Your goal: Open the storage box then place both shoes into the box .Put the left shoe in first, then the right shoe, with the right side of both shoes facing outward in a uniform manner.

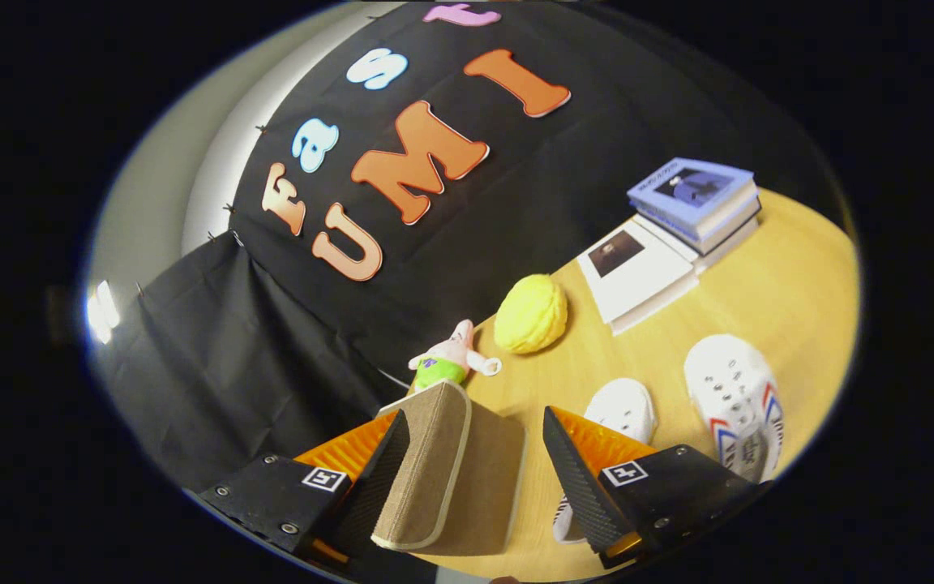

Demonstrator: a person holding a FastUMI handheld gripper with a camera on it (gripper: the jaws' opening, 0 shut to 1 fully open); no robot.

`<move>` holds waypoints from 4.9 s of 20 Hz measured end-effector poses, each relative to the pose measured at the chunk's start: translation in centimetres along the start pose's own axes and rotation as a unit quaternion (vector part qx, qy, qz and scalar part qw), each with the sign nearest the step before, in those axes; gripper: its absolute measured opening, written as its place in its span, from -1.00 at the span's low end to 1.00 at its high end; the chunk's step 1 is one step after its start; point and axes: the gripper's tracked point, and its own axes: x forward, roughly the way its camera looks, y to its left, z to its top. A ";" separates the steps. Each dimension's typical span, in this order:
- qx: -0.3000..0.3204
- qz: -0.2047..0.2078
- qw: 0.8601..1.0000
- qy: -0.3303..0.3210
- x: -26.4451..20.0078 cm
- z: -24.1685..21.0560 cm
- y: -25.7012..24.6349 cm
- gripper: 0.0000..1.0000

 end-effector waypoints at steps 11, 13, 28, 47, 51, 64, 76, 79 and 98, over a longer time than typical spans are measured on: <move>0.146 0.156 0.962 0.169 4.3 -8.0 2.3 0.96; 0.150 0.177 0.952 0.198 4.5 -9.3 2.8 0.96; 0.214 0.268 0.914 0.216 3.2 -8.7 7.2 0.84; 0.175 0.249 0.931 0.202 5.3 -8.2 17.2 -0.88; 0.153 0.255 0.937 0.182 6.4 -6.9 21.4 -0.88; 0.004 0.199 0.963 0.180 13.8 -12.1 31.3 -0.88; -0.082 0.093 0.983 0.133 14.0 -10.6 25.1 0.93; -0.088 0.057 0.989 0.101 12.9 -8.3 21.9 0.95; -0.176 -0.279 0.942 -0.062 1.5 1.6 -4.0 0.96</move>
